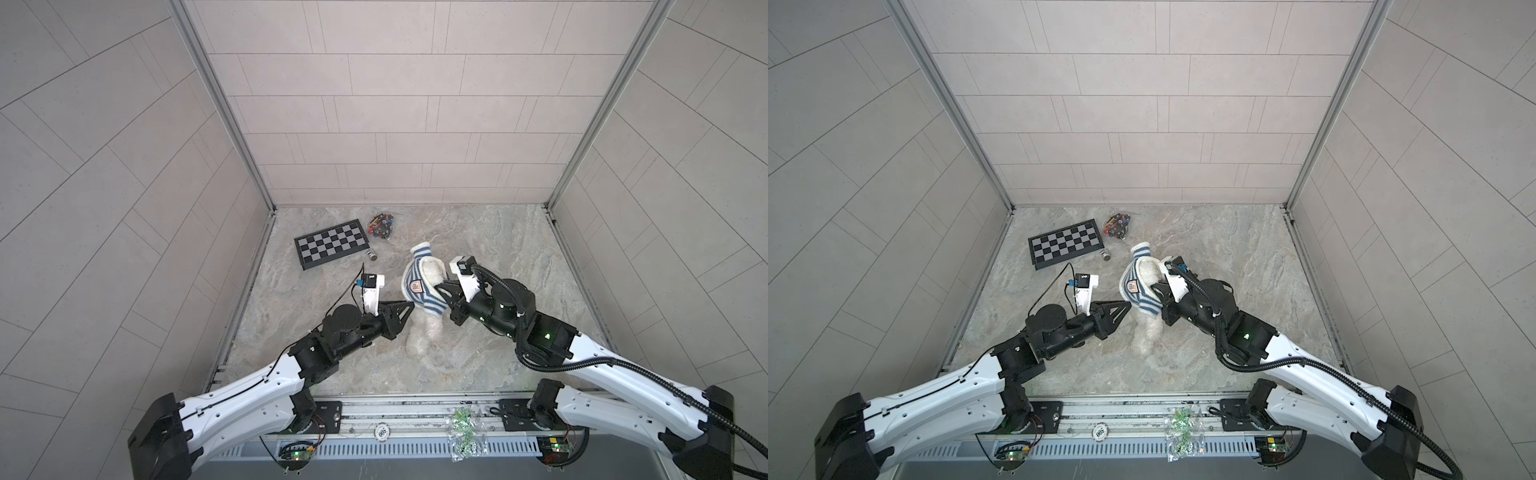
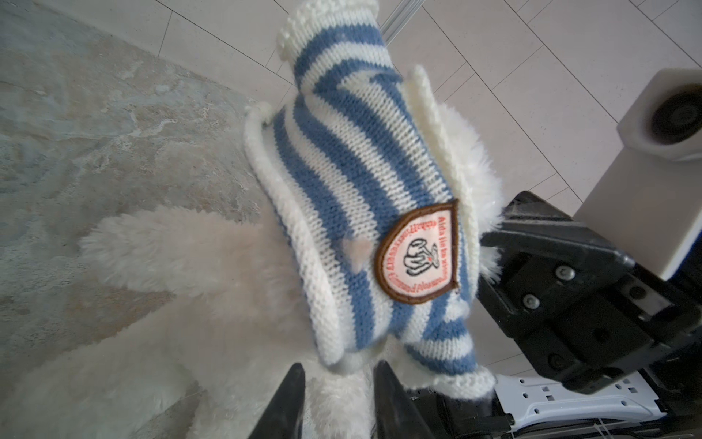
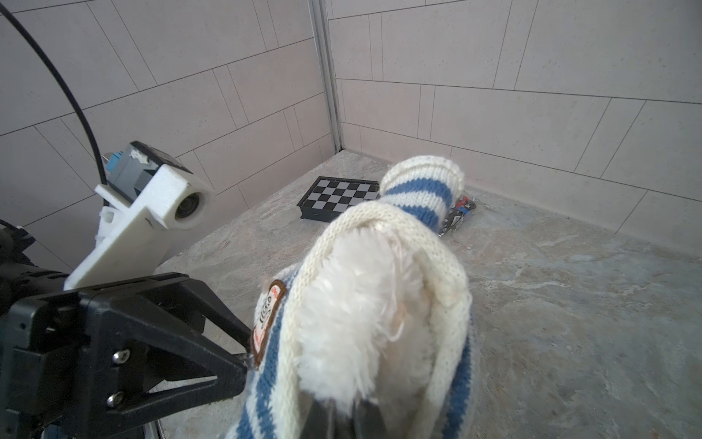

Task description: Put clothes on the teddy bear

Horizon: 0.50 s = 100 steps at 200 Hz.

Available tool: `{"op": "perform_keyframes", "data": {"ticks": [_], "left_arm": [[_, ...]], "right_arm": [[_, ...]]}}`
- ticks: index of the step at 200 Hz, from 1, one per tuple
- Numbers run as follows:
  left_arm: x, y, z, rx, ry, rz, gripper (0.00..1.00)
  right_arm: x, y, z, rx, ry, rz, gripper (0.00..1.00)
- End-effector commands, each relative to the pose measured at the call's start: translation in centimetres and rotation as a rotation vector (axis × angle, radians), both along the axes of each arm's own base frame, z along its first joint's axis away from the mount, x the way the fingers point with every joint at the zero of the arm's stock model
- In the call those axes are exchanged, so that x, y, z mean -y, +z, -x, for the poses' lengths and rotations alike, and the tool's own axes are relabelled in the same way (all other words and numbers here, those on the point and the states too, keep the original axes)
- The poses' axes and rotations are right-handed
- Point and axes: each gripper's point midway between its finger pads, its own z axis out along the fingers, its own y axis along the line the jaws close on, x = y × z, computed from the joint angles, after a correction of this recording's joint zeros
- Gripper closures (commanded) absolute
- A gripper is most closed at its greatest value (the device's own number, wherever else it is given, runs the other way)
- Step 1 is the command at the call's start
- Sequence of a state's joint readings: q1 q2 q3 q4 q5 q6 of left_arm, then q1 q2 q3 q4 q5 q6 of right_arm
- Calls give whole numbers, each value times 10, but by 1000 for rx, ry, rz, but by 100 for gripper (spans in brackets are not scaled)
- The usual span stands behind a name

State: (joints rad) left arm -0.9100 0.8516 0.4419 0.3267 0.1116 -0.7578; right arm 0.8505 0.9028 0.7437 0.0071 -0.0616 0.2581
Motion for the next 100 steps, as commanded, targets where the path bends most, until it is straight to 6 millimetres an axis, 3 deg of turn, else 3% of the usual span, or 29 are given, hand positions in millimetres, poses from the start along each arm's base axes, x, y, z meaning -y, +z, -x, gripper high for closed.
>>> {"op": "perform_keyframes", "data": {"ticks": [1, 52, 100], "left_arm": [[6, 19, -4, 37, -16, 16, 68], [19, 22, -7, 27, -44, 27, 81], [9, -13, -7, -43, -3, -1, 100]], "right_arm": [[0, 29, 1, 67, -1, -65, 100], [2, 28, 1, 68, -6, -62, 100], [5, 29, 1, 80, -18, -58, 100]]}}
